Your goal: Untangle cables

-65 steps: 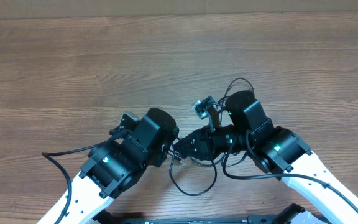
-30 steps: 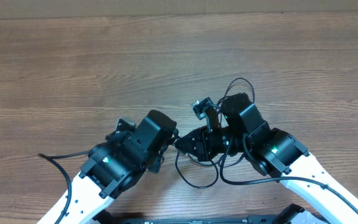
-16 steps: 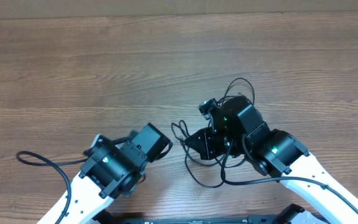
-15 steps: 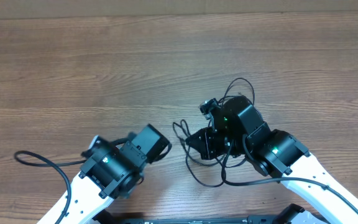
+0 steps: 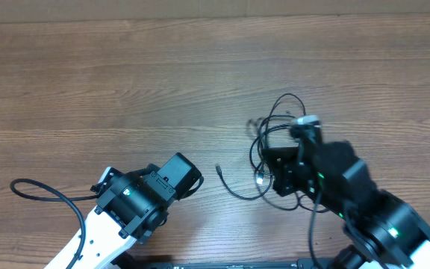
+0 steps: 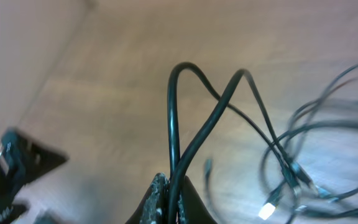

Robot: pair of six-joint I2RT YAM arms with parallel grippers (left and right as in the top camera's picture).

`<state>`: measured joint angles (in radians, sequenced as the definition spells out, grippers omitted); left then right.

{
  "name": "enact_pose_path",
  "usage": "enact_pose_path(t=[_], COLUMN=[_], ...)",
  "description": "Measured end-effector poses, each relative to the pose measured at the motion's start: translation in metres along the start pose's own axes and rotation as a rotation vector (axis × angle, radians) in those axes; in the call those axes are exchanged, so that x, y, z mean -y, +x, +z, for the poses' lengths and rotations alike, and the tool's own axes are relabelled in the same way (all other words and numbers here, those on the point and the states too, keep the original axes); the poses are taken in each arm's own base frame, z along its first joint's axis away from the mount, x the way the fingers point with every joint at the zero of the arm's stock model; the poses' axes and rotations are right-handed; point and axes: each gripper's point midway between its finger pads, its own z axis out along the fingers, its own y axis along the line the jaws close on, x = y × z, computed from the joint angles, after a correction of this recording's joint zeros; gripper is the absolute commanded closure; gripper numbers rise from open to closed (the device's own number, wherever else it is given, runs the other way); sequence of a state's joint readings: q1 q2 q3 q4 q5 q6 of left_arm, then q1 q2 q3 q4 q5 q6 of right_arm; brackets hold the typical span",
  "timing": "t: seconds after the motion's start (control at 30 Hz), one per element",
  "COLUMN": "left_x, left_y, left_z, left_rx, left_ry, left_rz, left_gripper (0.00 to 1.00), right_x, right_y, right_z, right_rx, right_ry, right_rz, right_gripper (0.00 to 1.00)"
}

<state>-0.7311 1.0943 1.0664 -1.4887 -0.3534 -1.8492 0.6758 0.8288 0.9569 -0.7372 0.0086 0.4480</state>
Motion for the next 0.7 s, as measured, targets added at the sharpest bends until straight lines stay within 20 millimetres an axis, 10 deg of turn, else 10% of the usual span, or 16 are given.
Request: enact_pose_path(t=[0.33, 0.7], left_x=[0.000, 0.001], left_y=[-0.001, 0.000], left_z=[0.000, 0.000], left_rx=[0.003, 0.002], left_ry=[0.001, 0.004], left_rz=[0.000, -0.001], left_gripper=[0.00, 0.00], right_x=[0.078, 0.143], right_y=[-0.078, -0.091], right_z=[-0.103, -0.208], right_rx=[0.564, 0.950], right_ry=[0.450, 1.062], right_rz=[0.088, 0.248], right_gripper=[0.96, 0.96])
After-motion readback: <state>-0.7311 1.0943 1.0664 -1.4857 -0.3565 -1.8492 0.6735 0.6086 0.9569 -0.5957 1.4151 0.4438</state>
